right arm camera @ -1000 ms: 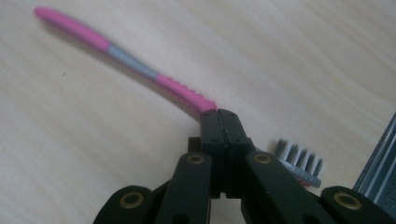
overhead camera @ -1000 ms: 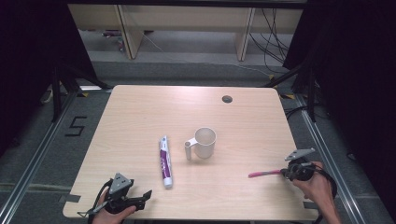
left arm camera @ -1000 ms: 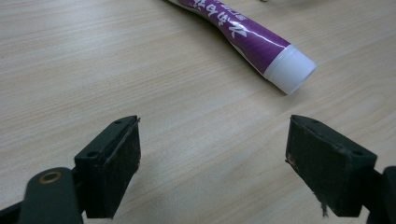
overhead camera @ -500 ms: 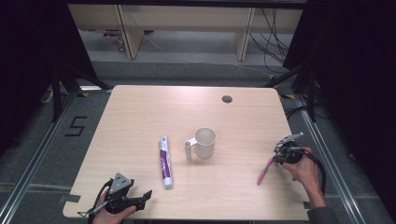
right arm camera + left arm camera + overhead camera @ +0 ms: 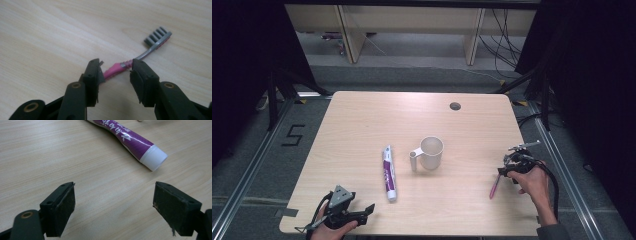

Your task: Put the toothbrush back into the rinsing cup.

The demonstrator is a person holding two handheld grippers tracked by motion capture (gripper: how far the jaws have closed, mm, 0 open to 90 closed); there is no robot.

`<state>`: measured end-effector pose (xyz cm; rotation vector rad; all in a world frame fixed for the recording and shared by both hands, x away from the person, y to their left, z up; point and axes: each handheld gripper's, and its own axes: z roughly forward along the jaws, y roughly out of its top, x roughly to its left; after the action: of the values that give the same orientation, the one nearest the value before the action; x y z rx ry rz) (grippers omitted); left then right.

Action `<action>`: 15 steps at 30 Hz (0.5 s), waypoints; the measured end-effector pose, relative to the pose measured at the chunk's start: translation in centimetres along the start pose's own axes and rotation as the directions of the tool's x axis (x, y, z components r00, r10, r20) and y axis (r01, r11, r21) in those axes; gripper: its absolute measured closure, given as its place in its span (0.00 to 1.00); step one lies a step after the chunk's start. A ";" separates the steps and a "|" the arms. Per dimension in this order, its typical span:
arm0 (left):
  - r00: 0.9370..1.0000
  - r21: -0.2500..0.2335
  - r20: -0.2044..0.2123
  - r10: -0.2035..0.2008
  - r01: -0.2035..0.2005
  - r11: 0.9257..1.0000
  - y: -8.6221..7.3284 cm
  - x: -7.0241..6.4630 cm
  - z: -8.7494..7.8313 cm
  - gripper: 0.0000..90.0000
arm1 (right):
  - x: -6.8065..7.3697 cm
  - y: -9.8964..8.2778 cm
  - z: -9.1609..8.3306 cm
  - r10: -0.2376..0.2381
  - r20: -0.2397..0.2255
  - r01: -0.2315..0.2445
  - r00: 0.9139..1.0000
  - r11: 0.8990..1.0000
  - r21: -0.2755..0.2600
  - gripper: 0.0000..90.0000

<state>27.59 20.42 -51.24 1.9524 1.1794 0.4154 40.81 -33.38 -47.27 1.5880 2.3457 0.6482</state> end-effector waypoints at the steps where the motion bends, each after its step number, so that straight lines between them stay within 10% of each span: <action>1: 1.000 -0.003 0.004 -0.005 0.005 1.000 0.0 0.0 0.0 0.20 | 0.1 0.1 -0.2 0.008 0.003 -0.008 1.000 1.000 0.023 0.65; 15: 1.000 -0.004 0.002 -0.004 0.004 1.000 0.1 0.0 -0.1 0.20 | 1.1 0.1 0.6 -0.017 -0.009 0.017 1.000 0.996 0.091 0.63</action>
<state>27.56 20.39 -51.15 1.9466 1.1800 0.4127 40.73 -32.24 -47.69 1.6036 2.4245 0.5528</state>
